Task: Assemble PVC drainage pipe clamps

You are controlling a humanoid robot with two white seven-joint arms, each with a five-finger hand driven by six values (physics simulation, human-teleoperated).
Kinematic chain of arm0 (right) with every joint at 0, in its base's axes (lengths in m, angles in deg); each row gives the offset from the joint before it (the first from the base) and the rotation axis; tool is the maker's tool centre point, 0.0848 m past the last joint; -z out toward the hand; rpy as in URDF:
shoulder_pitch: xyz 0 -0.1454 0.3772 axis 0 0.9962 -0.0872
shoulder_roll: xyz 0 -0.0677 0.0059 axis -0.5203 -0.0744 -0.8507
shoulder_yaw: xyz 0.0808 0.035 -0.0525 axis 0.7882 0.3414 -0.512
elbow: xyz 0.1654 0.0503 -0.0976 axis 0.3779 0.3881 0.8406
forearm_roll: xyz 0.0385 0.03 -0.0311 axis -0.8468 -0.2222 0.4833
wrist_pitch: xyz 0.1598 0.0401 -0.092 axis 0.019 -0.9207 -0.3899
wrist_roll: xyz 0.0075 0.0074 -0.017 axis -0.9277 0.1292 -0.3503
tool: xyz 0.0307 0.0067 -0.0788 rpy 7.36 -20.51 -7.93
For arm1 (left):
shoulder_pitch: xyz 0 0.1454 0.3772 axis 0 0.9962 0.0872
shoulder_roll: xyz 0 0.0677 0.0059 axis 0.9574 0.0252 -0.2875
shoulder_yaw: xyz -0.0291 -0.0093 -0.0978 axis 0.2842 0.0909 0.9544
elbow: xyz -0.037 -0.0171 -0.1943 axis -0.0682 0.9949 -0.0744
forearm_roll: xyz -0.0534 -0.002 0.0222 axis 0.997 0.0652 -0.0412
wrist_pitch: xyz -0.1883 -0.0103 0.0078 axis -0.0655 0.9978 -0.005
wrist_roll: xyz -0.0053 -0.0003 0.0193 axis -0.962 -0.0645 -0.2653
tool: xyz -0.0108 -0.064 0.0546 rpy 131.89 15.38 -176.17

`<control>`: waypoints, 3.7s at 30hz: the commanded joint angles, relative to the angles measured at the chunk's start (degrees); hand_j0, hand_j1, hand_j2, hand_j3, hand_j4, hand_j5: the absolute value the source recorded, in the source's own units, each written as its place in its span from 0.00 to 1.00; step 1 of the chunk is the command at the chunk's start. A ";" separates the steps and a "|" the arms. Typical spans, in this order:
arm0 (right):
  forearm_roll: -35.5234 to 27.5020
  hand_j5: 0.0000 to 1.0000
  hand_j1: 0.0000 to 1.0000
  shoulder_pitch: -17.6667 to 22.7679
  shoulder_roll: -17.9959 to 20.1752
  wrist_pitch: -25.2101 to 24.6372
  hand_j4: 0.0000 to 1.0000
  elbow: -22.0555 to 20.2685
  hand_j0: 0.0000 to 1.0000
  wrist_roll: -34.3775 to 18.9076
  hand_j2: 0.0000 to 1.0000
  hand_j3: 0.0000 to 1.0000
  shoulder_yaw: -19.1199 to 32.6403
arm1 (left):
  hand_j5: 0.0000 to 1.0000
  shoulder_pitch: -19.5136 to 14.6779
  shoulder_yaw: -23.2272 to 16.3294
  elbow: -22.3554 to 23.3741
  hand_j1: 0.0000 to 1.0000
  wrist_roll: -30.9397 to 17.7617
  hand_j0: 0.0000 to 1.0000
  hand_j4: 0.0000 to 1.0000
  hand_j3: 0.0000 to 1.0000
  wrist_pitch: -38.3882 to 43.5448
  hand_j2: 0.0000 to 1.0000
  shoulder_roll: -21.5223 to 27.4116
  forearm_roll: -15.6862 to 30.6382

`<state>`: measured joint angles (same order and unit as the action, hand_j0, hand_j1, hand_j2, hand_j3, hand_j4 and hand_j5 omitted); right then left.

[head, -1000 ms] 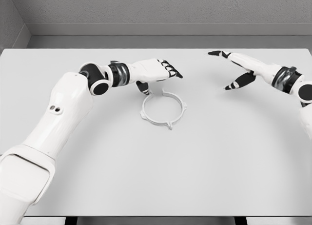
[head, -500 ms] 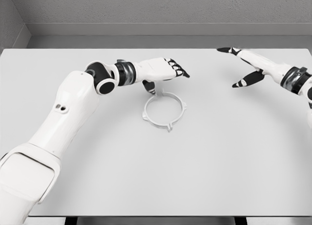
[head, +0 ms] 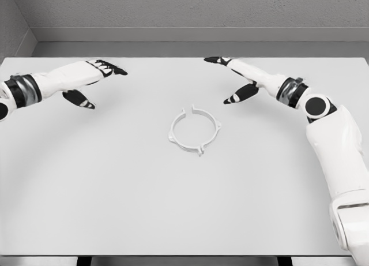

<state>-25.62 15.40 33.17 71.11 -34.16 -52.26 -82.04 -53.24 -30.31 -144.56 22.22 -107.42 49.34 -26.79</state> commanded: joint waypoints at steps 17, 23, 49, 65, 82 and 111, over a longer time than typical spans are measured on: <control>1.32 1.00 1.00 0.00 -3.69 -0.13 1.00 6.09 1.00 0.02 1.00 1.00 3.71 | 1.00 12.12 12.89 -28.09 1.00 -2.91 1.00 1.00 1.00 0.16 1.00 12.17 11.99; 1.24 1.00 1.00 -0.97 -3.69 -0.13 1.00 5.65 1.00 0.02 1.00 1.00 3.54 | 1.00 12.65 12.97 -28.17 1.00 -2.91 1.00 1.00 1.00 0.16 1.00 13.04 12.08; 0.71 1.00 1.00 11.25 7.21 -0.13 1.00 -15.18 1.00 0.02 1.00 1.00 -1.12 | 1.00 15.98 15.96 -28.61 1.00 -5.19 1.00 1.00 1.00 0.16 1.00 16.21 19.11; 0.80 1.00 1.00 12.39 7.38 -0.13 1.00 -20.54 1.00 0.02 1.00 1.00 -6.48 | 1.00 13.88 16.40 -32.04 1.00 -6.68 1.00 1.00 1.00 0.16 1.00 15.95 18.94; 0.80 1.00 1.00 12.13 6.85 -0.13 1.00 -21.77 1.00 0.02 1.00 1.00 -7.89 | 1.00 16.16 16.05 -31.60 1.00 -6.77 1.00 1.00 1.00 0.16 1.00 9.97 15.69; 1.24 1.00 1.00 12.22 5.54 -0.13 1.00 -22.21 1.00 0.02 1.00 1.00 -8.77 | 1.00 16.69 16.23 -31.25 1.00 -6.77 1.00 1.00 1.00 0.16 1.00 8.56 14.28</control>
<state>-24.25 27.36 38.58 71.12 -56.54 -52.27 -90.96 -36.55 -14.04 -175.76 15.41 -107.41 57.99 -12.96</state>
